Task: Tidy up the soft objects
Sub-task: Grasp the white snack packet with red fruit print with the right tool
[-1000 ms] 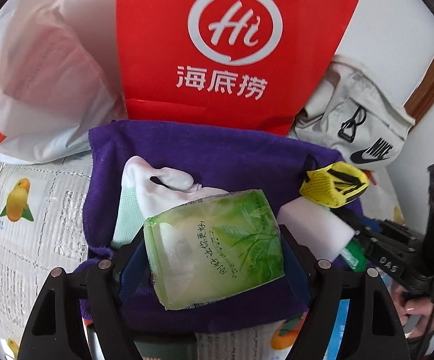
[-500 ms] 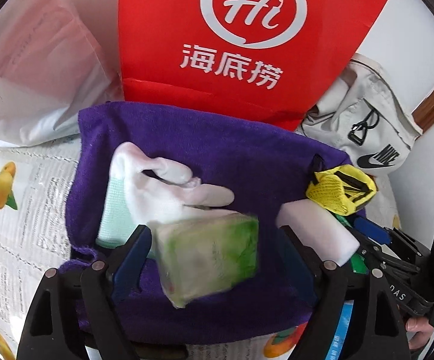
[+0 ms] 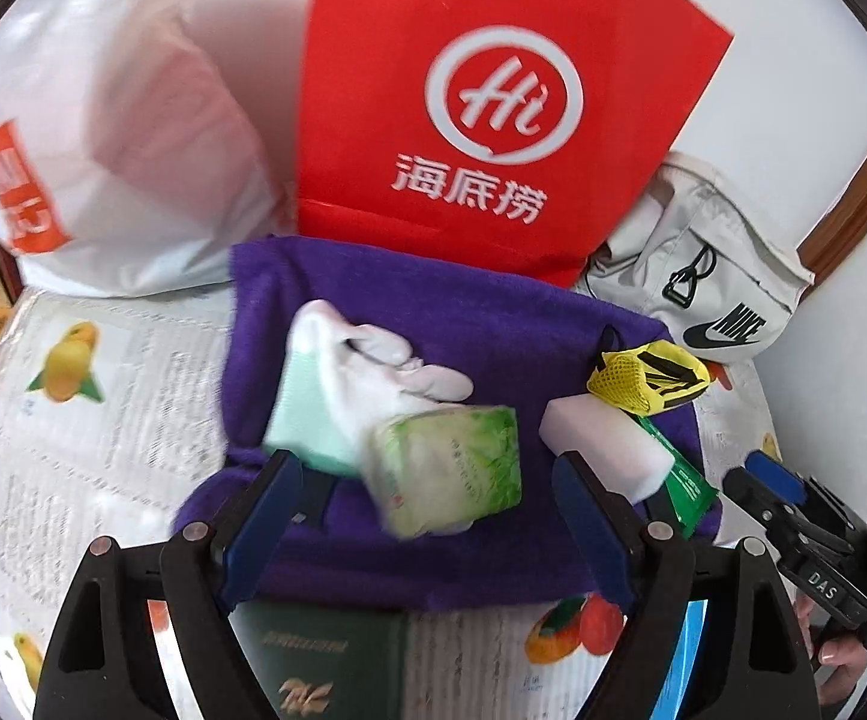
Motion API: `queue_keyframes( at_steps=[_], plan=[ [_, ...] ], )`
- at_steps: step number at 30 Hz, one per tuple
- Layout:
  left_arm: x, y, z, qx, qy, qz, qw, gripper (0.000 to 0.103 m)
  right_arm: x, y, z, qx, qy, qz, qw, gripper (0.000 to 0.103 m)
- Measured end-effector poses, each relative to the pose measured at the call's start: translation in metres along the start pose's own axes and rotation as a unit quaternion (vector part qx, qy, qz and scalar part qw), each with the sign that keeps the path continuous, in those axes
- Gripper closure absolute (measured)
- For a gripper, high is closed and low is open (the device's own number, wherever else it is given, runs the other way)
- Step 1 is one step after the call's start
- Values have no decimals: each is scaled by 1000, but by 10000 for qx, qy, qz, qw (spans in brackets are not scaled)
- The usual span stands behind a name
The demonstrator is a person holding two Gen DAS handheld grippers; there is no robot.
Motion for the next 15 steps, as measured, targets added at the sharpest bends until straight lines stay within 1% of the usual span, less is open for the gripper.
queue_keyframes(
  at_steps=[4, 7, 9, 12, 15],
  plan=[
    [-16, 16, -31, 220, -61, -126, 9997, 20, -21, 17, -26, 155, -131, -94, 9998, 45],
    [-28, 29, -51, 315, -311, -85, 9990, 20, -41, 36, -43, 199, -284, -194, 9992, 45],
    [-35, 42, -62, 359, -495, -26, 9981, 20, -54, 49, -50, 176, -387, -265, 9987, 45],
    [-45, 62, -76, 387, -510, -49, 9979, 20, -79, 74, -57, 80, -569, -417, 9975, 45],
    [-57, 81, -87, 409, -563, -117, 9975, 20, -105, 103, -56, -103, -730, -593, 9955, 45]
  ],
)
Point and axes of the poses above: each gripper's, at about its wrist camera, not at the fingertips, and z roughly the way its jaws point, x to its right, y to its underside, the point moved 8 cm from there along z, roughly the way its jaws point, and after that the axes turned 3 degrees about z, right-handed, at the moved point
